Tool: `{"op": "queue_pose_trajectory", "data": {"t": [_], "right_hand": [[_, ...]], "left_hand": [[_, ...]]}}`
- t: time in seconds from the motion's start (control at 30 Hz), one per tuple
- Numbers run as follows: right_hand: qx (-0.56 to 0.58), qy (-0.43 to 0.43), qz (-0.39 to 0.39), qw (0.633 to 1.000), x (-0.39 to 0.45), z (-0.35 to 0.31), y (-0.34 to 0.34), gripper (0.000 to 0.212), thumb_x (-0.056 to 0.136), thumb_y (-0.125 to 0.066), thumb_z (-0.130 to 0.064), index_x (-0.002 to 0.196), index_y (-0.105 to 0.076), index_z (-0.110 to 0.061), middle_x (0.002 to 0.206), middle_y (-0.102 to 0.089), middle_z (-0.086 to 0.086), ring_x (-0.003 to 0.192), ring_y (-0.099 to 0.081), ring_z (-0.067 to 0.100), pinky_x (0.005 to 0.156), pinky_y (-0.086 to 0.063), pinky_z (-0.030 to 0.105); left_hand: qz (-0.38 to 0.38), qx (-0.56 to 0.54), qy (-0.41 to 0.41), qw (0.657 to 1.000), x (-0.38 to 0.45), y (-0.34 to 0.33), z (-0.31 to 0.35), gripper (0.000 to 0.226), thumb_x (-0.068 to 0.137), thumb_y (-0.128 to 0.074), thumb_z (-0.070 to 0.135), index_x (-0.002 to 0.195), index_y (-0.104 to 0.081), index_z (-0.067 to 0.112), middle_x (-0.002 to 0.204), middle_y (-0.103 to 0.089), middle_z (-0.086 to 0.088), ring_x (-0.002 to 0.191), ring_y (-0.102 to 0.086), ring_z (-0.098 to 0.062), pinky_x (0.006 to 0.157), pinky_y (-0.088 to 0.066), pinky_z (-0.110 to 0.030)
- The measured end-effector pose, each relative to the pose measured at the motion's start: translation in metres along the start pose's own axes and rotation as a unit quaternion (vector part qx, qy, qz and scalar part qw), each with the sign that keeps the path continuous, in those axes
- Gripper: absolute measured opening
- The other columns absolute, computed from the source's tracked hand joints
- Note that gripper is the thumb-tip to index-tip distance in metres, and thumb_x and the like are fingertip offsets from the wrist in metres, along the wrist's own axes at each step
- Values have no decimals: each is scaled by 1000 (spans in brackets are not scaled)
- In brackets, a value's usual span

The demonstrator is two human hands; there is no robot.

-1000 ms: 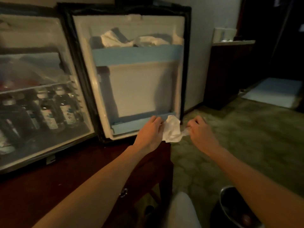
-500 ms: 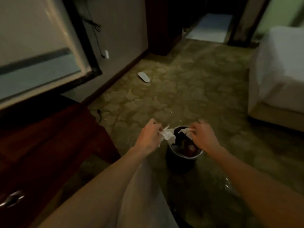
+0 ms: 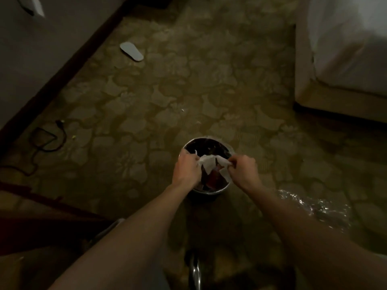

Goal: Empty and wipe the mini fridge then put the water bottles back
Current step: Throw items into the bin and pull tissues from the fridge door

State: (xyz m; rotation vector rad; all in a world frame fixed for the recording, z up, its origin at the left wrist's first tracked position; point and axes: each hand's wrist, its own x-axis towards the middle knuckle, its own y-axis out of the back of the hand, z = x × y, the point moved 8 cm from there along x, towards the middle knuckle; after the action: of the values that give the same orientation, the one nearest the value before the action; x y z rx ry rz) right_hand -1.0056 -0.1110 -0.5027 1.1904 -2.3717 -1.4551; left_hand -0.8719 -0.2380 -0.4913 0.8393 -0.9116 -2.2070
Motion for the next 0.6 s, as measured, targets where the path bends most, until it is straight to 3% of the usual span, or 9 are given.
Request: {"op": "queue_pose_trajectory", "data": {"t": [0.07, 0.13, 0.2, 0.4, 0.6], "right_hand": [[10, -10, -7, 1000, 15, 7, -12, 30, 93, -61, -18, 123, -63, -13, 112, -68, 5, 86, -62, 8, 57, -41, 8], [6, -4, -11, 1000, 24, 10, -23, 43, 92, -63, -22, 134, -55, -13, 127, -62, 8, 109, -61, 19, 79, -54, 27], [-9, 8, -16, 1000, 28, 12, -32, 45, 93, -62, -22, 135, -54, -12, 129, -61, 8, 115, -59, 22, 92, -53, 39], [-33, 36, -23, 999, 29, -7, -35, 20, 96, -52, -24, 110, -65, -19, 99, -68, 2, 81, -63, 13, 68, -55, 31], [-88, 95, -21, 991, 11, -64, -11, 35, 95, -53, -25, 129, -58, -20, 120, -64, 1, 104, -61, 18, 81, -51, 31]], "left_hand": [[-33, -19, 2, 999, 15, -17, -1, 40, 97, -56, 17, 137, -54, 15, 140, -42, -7, 123, -49, -22, 104, -45, -35], [-65, -32, -20, 997, 21, -30, 0, 49, 97, -56, 22, 145, -44, 18, 144, -41, -8, 130, -44, -23, 107, -39, -38], [-81, -28, -32, 996, 22, -36, -4, 54, 97, -56, 22, 148, -38, 18, 148, -40, -8, 136, -39, -22, 111, -35, -39], [-56, -31, -14, 998, 17, -18, -25, 46, 95, -59, 23, 140, -50, 21, 142, -50, -1, 126, -50, -16, 103, -47, -38], [3, 17, -39, 999, -11, 40, -9, 38, 96, -56, 25, 134, -55, 20, 134, -55, 0, 118, -54, -16, 95, -50, -35]]}}
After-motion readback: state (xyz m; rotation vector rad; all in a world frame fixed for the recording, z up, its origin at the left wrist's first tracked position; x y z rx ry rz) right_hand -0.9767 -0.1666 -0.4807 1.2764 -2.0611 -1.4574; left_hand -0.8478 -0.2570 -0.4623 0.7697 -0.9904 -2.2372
